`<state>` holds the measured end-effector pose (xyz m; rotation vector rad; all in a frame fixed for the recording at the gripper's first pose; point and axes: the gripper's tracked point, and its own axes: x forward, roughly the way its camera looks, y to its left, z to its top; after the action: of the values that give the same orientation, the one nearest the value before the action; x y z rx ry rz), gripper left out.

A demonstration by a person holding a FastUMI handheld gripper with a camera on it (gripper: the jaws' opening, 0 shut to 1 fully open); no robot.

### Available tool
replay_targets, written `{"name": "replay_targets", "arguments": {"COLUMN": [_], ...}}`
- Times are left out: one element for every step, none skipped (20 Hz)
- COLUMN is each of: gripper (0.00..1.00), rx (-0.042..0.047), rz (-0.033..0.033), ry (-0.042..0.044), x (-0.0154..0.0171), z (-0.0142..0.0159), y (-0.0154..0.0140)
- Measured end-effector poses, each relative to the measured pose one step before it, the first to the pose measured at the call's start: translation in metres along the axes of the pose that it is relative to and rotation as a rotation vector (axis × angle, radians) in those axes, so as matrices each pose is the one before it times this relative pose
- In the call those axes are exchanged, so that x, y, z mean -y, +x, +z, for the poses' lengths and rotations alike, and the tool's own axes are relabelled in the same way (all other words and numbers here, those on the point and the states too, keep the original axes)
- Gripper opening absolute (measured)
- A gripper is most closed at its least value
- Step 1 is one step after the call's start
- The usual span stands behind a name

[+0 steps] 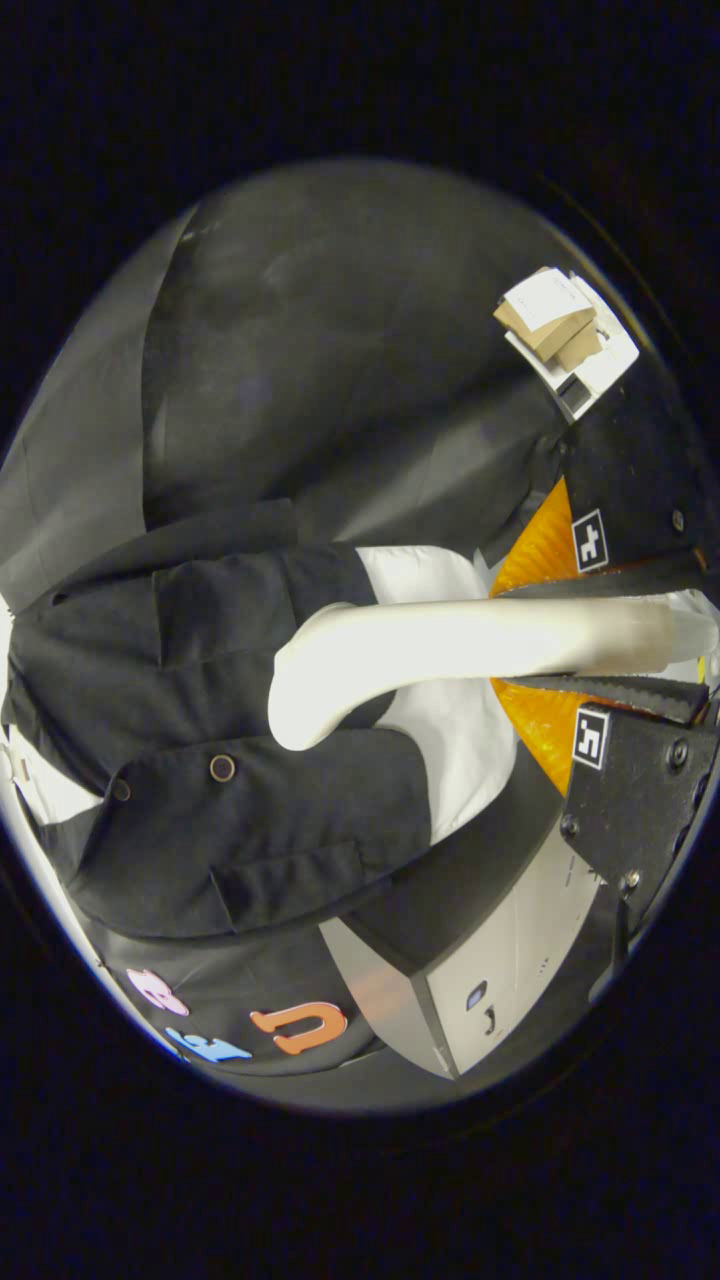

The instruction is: Iron the clothes twice with a garment steamer, once on the left side and once on the right side.

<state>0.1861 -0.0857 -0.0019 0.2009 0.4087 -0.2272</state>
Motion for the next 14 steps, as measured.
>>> {"name": "replay_targets", "arguments": {"gripper": [0.36,0.36,0.36,0.36,0.36,0.36,0.36,0.36,0.36,0.36,0.36,0.36,0.36,0.36], "rx": [0.00996,0.00789,0.00740,0.00208,-0.00235,-0.00090,0.01063,0.01125,0.00384,-0.00101,-0.00971,-0.00734,-0.00428,-0.00204], "rz": [-0.00209,-0.00278,-0.00020,0.00518,0.00982,0.01218,0.00607,0.00070,0.01342,0.03079,0.02928,0.01519,0.01254,0.01755], "ry": [-0.00426,-0.00655,-0.01121,-0.01157,-0.01613,-0.01119,-0.00128,-0.00261,-0.00467,-0.00158,-0.01257,-0.01117,-0.01549,-0.01395], "x": [-0.00596,-0.00599,-0.00655,-0.00879,-0.00946,-0.01155,-0.01028,-0.00990,-0.00894,-0.01388,-0.01104,-0.00908,-0.00619,-0.00888], "z": [-0.00709,-0.00588,-0.00677,-0.00580,-0.00631,-0.00485,-0.00364,-0.00182,-0.00479,-0.00356,-0.00510,-0.00487,-0.00525,-0.00543], "y": [-0.01580,-0.01640,-0.01657,-0.01691,-0.01779,-0.01613,-0.01452,-0.01366,-0.01413,-0.01176,-0.01028,-0.01099,-0.01006,-0.00846]}}
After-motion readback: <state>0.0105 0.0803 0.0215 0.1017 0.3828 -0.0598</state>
